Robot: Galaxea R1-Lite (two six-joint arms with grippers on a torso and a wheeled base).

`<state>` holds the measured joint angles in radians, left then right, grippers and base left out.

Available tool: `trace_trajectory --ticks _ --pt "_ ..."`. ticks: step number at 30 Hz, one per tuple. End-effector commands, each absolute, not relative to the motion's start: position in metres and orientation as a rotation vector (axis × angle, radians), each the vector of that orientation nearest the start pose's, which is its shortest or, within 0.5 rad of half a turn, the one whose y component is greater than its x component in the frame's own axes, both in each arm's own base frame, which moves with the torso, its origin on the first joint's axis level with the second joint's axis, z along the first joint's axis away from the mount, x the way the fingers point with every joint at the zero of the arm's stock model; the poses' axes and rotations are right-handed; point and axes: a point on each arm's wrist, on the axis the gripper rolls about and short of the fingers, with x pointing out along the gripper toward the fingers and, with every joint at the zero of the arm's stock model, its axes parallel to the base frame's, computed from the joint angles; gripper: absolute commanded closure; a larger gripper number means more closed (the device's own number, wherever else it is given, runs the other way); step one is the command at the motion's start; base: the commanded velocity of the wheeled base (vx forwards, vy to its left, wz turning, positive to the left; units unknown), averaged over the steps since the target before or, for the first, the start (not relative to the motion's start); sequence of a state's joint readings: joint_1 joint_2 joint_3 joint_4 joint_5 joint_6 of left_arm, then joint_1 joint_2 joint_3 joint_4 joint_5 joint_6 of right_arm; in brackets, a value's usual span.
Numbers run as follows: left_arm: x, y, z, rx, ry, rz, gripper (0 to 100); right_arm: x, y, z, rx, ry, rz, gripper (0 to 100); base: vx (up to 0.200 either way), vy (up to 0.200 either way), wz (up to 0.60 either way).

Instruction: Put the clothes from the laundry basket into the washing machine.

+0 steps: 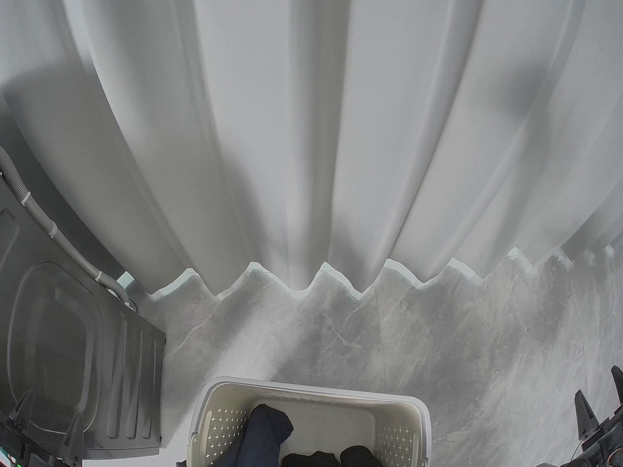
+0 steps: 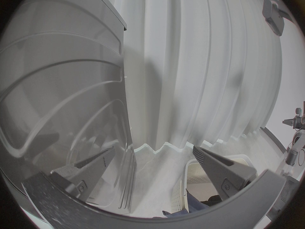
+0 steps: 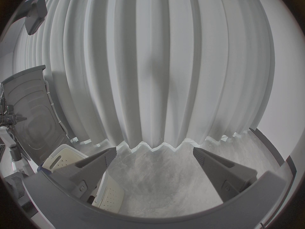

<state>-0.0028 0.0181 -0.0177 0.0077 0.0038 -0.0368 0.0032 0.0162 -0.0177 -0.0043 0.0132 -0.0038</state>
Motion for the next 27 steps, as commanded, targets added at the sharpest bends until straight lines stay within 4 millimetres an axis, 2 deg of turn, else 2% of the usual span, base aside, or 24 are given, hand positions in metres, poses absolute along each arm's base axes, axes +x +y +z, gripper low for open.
trace_trajectory --ticks 1,11,27 --pt "-0.0228 0.0002 0.0756 -0.037 0.008 0.002 0 -0.0228 0.0002 0.076 -0.005 -0.005 0.017 0 0.0 0.0 0.0" --pt "-0.0229 0.0002 0.0756 -0.037 0.006 0.002 0 -0.0228 0.0002 0.076 -0.006 -0.005 0.017 0 0.0 0.0 0.0" --pt "-0.0228 0.0002 0.0756 -0.035 0.008 0.002 0 -0.0228 0.0002 0.076 -0.006 -0.005 0.017 0 -0.2 0.0 0.0"
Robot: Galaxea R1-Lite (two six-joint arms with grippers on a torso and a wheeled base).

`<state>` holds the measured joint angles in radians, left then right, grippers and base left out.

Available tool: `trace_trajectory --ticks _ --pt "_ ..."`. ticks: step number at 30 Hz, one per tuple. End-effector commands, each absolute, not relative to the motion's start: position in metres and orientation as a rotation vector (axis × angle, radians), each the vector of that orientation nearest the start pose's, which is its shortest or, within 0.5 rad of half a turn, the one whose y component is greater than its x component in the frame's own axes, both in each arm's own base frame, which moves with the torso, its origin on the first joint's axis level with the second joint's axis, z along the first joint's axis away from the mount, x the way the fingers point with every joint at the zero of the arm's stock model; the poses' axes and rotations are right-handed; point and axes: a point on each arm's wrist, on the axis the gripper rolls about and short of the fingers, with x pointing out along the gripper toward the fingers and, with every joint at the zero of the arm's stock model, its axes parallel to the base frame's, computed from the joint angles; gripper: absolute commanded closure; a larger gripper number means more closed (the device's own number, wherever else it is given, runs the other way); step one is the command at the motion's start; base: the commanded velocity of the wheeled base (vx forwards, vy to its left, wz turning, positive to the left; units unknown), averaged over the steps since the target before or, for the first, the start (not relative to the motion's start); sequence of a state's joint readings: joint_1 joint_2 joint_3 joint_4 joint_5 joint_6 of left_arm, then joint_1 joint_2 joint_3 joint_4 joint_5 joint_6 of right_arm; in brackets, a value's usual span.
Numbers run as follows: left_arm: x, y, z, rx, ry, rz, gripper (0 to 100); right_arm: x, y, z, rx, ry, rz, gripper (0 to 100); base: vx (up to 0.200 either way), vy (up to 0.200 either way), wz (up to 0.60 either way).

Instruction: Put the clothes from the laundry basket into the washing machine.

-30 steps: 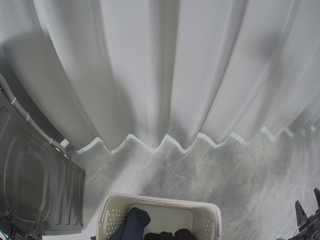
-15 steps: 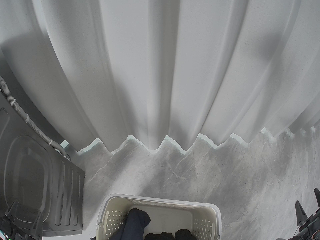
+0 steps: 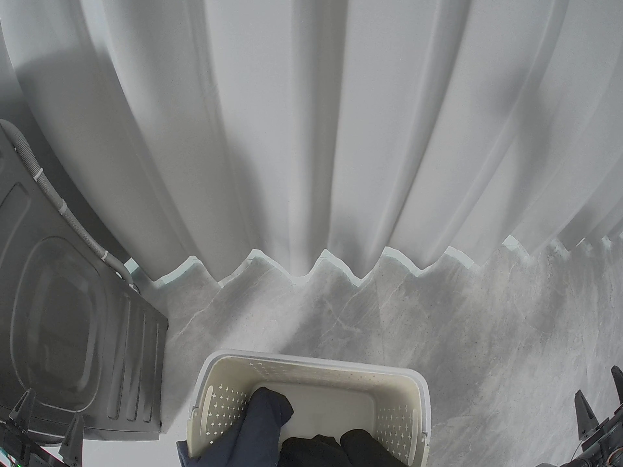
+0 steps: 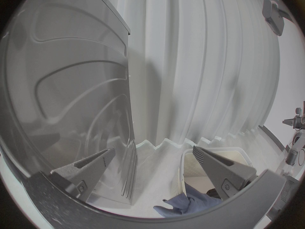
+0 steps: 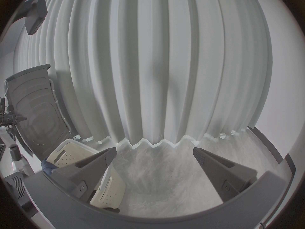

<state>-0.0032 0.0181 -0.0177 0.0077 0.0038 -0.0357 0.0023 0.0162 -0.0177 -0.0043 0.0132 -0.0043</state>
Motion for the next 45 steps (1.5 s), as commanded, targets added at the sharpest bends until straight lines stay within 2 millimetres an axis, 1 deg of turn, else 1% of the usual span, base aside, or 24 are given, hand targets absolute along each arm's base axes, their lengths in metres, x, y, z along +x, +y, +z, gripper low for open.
trace_trajectory --ticks 1,44,45 --pt "-0.0228 0.0002 0.0756 -0.035 0.008 0.002 0 -0.0228 0.0002 0.076 -0.005 -0.005 0.017 0 -0.2 0.0 0.0" --pt "-0.0228 0.0002 0.0756 -0.037 0.008 0.002 0 -0.0228 0.0002 0.076 -0.006 -0.005 0.017 0 -0.2 0.0 0.0" --pt "-0.0228 0.0002 0.0756 -0.037 0.008 0.002 0 -0.0228 0.0002 0.076 -0.006 -0.005 0.017 0 0.0 0.0 0.0"
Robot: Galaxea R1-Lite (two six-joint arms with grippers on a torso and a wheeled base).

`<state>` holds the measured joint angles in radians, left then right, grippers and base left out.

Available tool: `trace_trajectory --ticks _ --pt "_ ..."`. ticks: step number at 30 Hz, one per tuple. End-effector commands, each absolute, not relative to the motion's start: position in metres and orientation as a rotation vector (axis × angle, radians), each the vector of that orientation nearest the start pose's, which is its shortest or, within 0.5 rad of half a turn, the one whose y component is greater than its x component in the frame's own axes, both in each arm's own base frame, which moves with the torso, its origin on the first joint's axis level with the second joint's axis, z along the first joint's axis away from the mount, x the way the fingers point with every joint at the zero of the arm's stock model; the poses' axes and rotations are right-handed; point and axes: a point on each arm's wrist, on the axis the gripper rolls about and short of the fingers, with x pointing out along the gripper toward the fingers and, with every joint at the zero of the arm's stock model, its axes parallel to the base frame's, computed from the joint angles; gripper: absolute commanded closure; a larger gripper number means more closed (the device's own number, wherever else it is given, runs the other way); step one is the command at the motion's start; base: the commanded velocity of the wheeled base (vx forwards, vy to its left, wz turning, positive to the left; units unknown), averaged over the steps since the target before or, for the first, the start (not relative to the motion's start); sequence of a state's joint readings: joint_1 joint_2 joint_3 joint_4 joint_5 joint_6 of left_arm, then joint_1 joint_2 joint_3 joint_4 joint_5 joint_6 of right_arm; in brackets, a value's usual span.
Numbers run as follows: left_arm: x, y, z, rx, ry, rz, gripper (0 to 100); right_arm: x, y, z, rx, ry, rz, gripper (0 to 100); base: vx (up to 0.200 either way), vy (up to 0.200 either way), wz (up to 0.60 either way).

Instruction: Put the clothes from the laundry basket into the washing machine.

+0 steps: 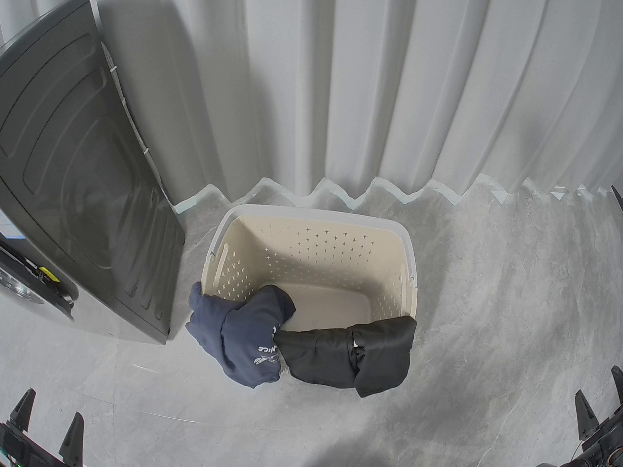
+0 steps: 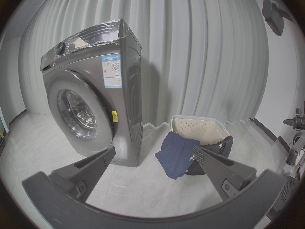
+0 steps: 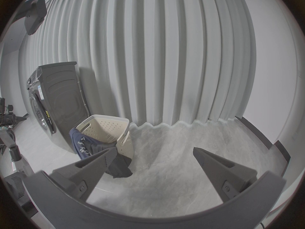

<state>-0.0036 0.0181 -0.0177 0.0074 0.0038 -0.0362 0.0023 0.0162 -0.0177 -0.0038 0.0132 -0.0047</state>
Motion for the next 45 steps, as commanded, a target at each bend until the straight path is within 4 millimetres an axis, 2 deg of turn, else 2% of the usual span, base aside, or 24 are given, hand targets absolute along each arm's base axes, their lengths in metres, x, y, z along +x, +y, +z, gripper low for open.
trace_trajectory --ticks 1,5,45 --pt "-0.0228 0.0002 0.0756 -0.037 0.008 0.002 0 -0.0228 0.0003 0.076 -0.006 -0.005 0.015 0 0.0 0.0 0.0" --pt "-0.0228 0.0002 0.0756 -0.037 0.008 0.002 0 -0.0228 0.0002 0.076 -0.005 -0.005 0.017 0 0.0 0.0 0.0" --pt "-0.0228 0.0002 0.0756 -0.041 0.008 0.002 0 -0.0228 0.0003 0.076 -0.006 -0.005 0.018 0 0.0 0.2 0.0"
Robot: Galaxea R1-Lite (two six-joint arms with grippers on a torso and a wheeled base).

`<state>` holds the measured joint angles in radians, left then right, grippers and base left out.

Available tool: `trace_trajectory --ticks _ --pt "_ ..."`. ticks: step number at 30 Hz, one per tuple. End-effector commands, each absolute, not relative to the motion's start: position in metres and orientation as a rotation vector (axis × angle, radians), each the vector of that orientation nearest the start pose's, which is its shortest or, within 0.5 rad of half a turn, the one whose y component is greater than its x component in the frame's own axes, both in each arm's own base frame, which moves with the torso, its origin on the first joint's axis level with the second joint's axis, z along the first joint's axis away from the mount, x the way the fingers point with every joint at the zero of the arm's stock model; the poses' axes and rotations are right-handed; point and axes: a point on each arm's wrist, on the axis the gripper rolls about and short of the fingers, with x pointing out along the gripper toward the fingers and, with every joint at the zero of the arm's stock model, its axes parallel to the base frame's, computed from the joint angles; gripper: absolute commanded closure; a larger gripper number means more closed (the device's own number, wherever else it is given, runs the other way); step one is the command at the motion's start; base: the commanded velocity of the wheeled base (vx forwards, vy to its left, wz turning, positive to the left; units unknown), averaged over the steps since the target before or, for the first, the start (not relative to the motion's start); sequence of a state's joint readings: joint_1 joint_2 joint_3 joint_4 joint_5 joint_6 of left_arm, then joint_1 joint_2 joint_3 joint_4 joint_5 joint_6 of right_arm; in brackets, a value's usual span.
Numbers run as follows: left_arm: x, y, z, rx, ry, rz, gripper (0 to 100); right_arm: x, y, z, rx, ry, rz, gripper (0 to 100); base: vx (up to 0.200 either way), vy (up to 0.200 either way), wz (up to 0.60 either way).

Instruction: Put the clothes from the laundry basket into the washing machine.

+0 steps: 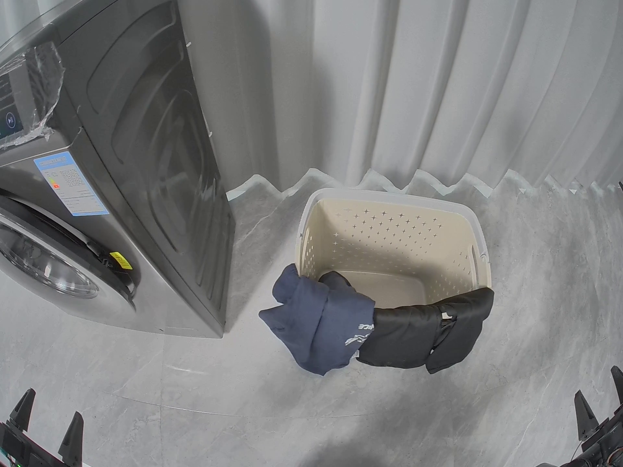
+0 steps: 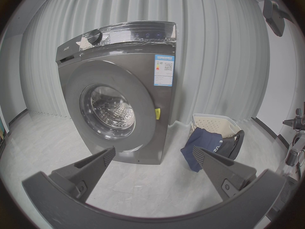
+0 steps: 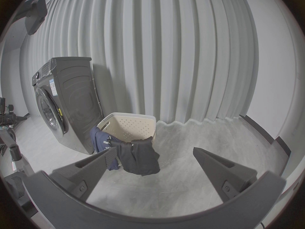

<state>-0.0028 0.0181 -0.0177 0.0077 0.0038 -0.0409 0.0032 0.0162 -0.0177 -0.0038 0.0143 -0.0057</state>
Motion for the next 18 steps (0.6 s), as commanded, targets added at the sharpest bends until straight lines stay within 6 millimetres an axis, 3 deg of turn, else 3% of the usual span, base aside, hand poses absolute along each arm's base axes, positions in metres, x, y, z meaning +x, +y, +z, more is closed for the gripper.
trace_trajectory --ticks 1,8,14,18 --pt "-0.0228 0.0002 0.0756 -0.041 0.008 0.002 0 -0.0228 0.0003 0.076 -0.006 -0.005 0.018 0 0.0 0.2 0.0" --pt "-0.0228 0.0002 0.0756 -0.041 0.008 0.002 0 -0.0228 0.0002 0.076 -0.006 -0.005 0.017 0 0.0 0.2 0.0" --pt "-0.0228 0.0002 0.0756 -0.041 0.008 0.002 0 -0.0228 0.0002 0.076 -0.006 -0.005 0.017 0 0.0 0.0 0.0" --pt "-0.0228 0.0002 0.0756 -0.04 0.008 0.002 0 -0.0228 0.0003 0.076 -0.006 -0.005 0.015 0 -0.2 0.0 0.0"
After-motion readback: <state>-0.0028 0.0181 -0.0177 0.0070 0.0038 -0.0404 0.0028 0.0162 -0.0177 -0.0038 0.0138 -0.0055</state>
